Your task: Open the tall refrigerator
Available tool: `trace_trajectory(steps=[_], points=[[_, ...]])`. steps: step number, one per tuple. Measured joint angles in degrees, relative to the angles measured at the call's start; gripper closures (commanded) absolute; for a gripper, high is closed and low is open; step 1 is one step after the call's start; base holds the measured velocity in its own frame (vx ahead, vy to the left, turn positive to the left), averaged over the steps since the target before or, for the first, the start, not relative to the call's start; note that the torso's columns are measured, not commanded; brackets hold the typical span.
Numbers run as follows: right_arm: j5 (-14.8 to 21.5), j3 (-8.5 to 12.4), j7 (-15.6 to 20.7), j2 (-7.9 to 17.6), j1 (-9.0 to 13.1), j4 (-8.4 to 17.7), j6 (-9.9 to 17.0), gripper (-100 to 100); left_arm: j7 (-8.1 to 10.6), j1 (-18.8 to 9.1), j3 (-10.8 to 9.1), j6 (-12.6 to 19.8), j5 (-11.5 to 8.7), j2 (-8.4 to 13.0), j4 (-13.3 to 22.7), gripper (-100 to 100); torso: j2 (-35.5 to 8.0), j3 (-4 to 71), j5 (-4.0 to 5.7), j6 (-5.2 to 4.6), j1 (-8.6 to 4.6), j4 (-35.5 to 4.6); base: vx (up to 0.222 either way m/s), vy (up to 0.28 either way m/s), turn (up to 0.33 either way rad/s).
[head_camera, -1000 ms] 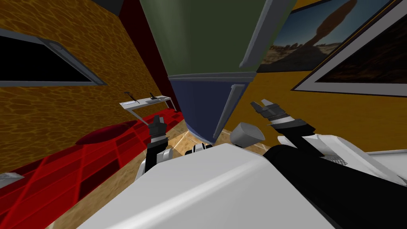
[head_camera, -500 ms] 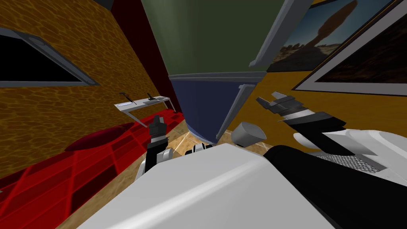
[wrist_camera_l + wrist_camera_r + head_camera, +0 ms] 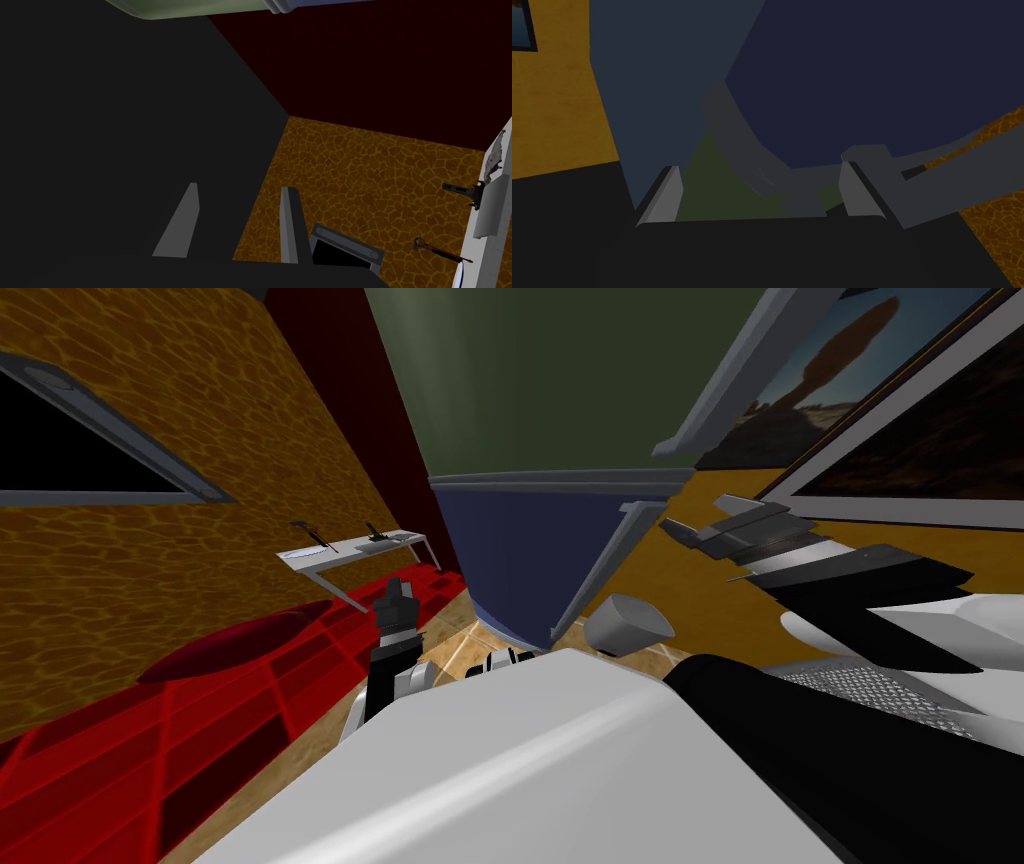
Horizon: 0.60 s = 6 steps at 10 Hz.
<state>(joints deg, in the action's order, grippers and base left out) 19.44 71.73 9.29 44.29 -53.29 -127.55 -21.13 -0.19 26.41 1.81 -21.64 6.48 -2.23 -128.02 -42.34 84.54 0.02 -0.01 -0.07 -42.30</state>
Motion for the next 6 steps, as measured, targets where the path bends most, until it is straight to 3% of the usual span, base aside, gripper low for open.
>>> trace_trajectory(steps=[6], points=[[2.24,9.50,1.17,6.03,-3.52,1.17,2.35,-100,0.00,0.00,0.00,0.00,0.00,0.00,0.00,0,0.18,0.16,-0.22,0.17,0.41,0.07,0.052,0.097,-0.053]])
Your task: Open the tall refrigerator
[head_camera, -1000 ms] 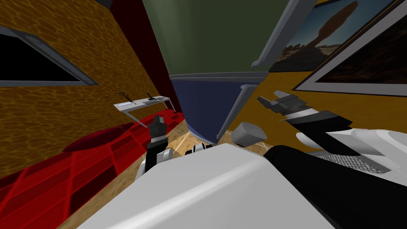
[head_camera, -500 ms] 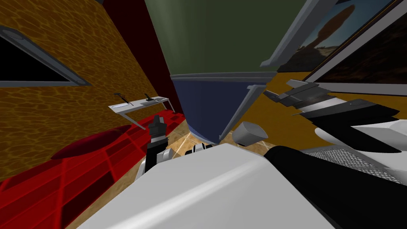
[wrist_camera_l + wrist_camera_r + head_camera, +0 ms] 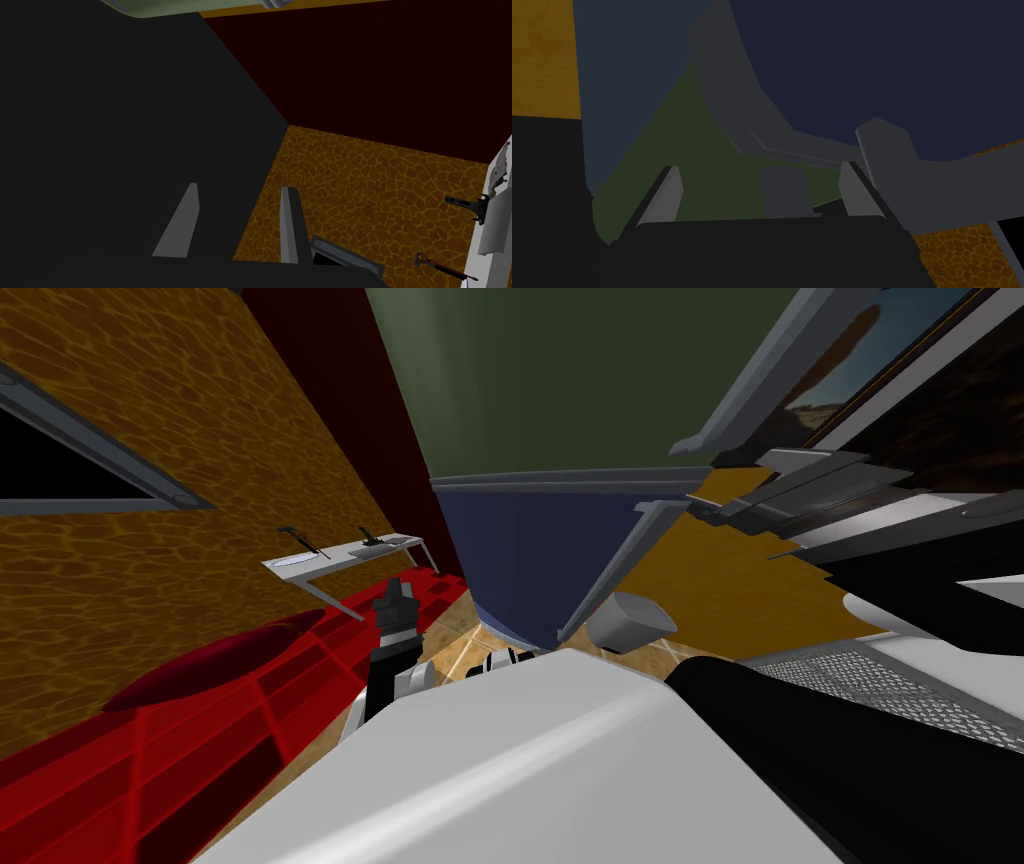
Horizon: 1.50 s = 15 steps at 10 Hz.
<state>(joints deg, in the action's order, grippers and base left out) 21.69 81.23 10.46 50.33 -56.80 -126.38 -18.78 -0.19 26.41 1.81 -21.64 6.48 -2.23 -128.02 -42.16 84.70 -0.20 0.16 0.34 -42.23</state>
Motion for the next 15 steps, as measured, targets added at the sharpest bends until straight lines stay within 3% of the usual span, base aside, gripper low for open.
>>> trace_trajectory(steps=[2,6,7,11,15], points=[[0.61,2.90,0.31,1.86,-0.94,0.48,0.50,-100,0.00,0.00,0.00,0.00,0.00,0.00,0.00,0,0.04,0.00,0.07,0.00,-0.08,0.04,0.032,0.082,-0.047],[0.98,5.53,0.33,4.03,-2.46,1.17,1.28,-100,0.00,0.01,-0.01,0.00,0.00,0.01,0.00,0,0.39,0.25,0.06,-0.01,-0.18,0.12,0.038,0.010,-0.042],[0.93,5.68,0.14,4.07,-2.56,1.29,1.31,100,0.00,0.00,-0.01,0.00,0.00,0.01,0.00,0,0.22,0.16,0.13,0.02,-0.25,0.11,0.000,0.000,0.000],[1.53,6.49,0.14,2.87,-3.90,2.52,2.00,100,0.00,-0.02,0.03,0.00,0.00,-0.03,0.00,0,-0.46,-0.38,-0.20,-0.11,0.73,-0.18,-0.055,0.327,-0.169],[2.53,7.55,0.06,0.95,-6.43,3.93,2.22,100,0.00,-0.02,0.02,0.00,0.00,-0.02,0.00,0,-0.29,0.01,-0.47,-0.08,0.20,-0.30,-0.126,0.340,-0.154]])
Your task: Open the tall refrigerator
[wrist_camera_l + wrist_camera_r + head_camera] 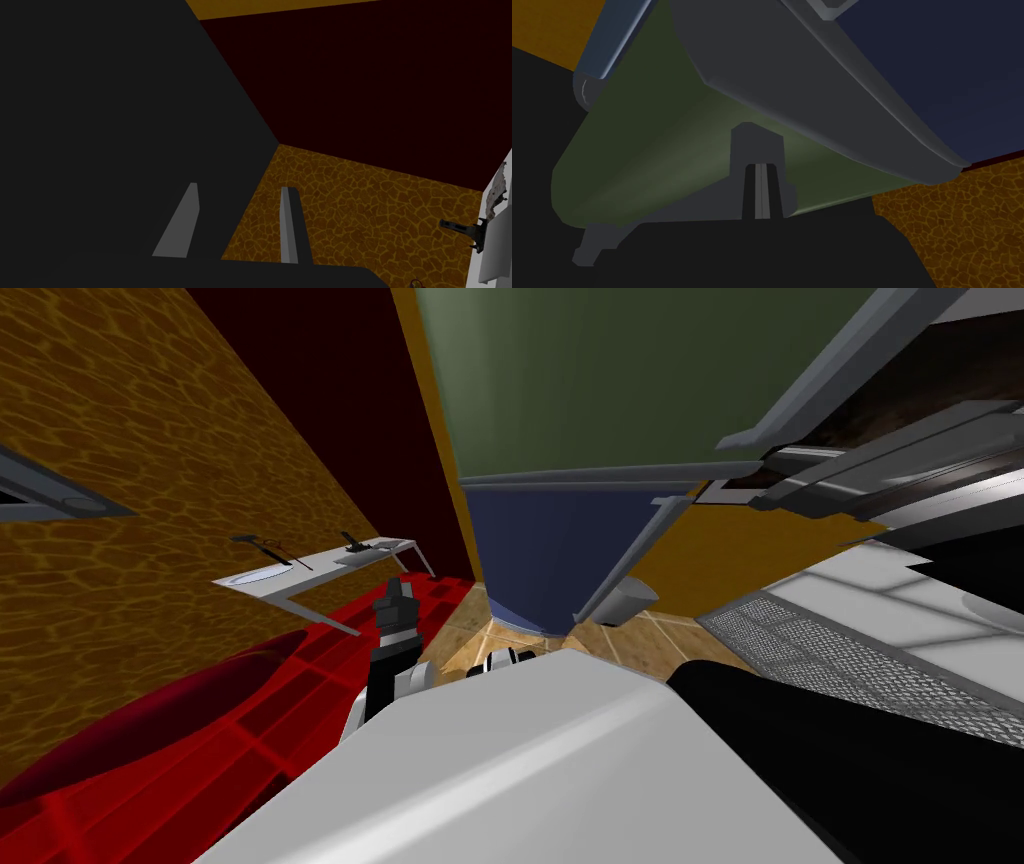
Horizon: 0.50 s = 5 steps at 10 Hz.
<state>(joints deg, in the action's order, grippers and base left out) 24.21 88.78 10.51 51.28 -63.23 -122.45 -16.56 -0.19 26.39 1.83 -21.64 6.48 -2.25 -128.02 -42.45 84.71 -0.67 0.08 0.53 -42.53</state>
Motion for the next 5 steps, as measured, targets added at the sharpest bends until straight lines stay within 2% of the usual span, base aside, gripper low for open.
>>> trace_trajectory(steps=[2,3,4,5], points=[[0.37,1.25,0.00,-1.17,-0.91,0.75,0.54,100,0.00,0.00,0.02,0.00,0.00,-0.02,0.00,0,0.06,-0.19,0.31,-0.12,0.13,0.12,-0.087,0.411,-0.198],[0.64,1.60,0.04,-1.95,-1.20,1.02,0.70,100,0.00,0.00,0.01,0.00,0.00,-0.01,0.00,0,0.22,-0.10,0.56,-0.08,-0.36,0.24,-0.045,0.176,-0.057],[0.68,1.63,0.08,-2.07,-1.22,1.04,0.72,-100,0.00,0.01,-0.01,0.00,0.00,0.01,0.00,0,0.44,0.04,0.87,-0.01,-1.29,0.33,0.022,0.019,-0.025],[0.35,2.44,-0.36,-1.68,-1.86,0.87,0.68,-100,0.00,0.02,-0.03,0.00,0.00,0.03,0.00,0,0.78,0.34,0.95,0.16,-1.60,0.48,0.051,-0.041,-0.011]])
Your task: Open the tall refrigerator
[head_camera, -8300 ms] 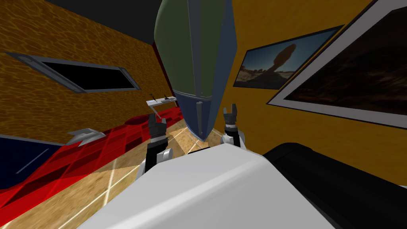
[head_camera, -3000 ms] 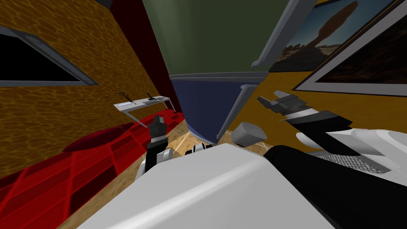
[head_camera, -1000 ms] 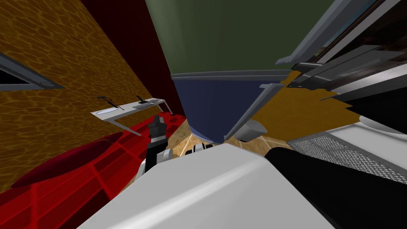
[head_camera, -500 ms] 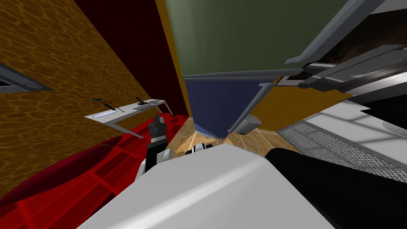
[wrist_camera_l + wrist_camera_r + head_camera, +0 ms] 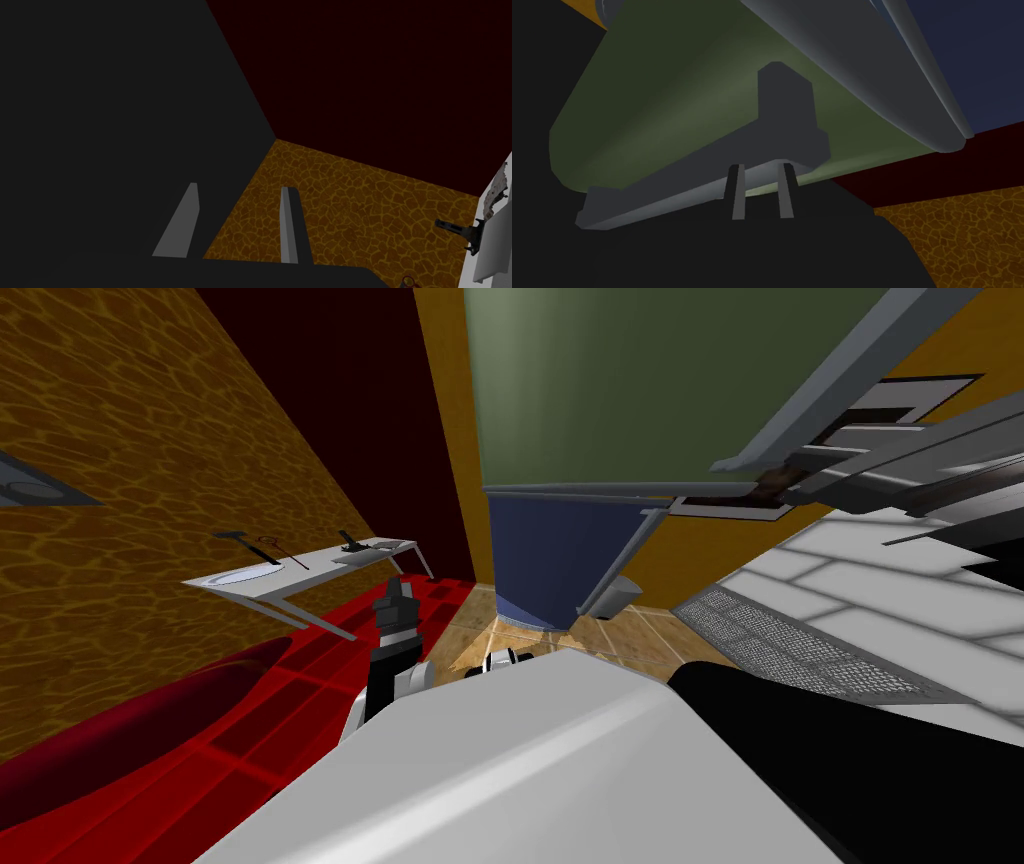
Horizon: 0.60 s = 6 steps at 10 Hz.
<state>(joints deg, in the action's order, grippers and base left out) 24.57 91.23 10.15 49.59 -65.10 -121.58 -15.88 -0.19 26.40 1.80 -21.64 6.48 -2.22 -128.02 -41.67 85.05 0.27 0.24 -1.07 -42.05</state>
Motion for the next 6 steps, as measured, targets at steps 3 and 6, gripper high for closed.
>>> trace_trajectory(steps=[3,6], points=[[-0.66,2.02,-1.17,1.34,-1.41,0.14,0.47,-100,0.00,0.01,0.00,0.00,0.00,0.00,-0.01,0,-0.26,-0.22,-0.29,-0.19,1.09,-0.10,0.043,-0.016,-0.027],[-1.25,4.09,-2.58,2.70,-3.51,0.87,0.98,100,0.00,0.00,0.00,0.00,0.00,0.00,-0.01,0,-0.62,-0.40,-0.57,-0.12,1.54,-0.24,0.023,-0.005,0.009]])
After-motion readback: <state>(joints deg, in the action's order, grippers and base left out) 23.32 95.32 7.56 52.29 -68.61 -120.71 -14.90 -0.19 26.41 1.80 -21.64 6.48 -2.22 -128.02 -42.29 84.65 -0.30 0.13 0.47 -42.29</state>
